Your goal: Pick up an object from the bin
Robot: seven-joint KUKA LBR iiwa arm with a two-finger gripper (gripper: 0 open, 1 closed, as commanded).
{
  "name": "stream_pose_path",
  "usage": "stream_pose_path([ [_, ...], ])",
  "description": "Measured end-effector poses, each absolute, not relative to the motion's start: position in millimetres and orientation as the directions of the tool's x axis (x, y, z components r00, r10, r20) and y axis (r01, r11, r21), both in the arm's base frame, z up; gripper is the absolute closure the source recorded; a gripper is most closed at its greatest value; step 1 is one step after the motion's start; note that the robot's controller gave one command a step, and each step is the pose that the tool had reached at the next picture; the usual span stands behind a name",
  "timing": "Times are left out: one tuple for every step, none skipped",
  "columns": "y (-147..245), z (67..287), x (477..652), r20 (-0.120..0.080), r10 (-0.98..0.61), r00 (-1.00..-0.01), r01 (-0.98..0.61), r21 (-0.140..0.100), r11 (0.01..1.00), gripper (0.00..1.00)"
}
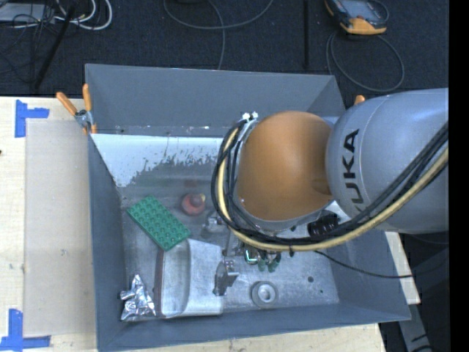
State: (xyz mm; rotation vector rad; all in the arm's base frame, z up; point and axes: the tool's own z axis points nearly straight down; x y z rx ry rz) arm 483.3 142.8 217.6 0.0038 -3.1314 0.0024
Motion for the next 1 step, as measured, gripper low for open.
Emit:
stream_pose_path([
  [201.4, 82.2, 490.6, 0.010, 0.128, -0.992, 0.128, -0.003, 0.992, 0.00],
])
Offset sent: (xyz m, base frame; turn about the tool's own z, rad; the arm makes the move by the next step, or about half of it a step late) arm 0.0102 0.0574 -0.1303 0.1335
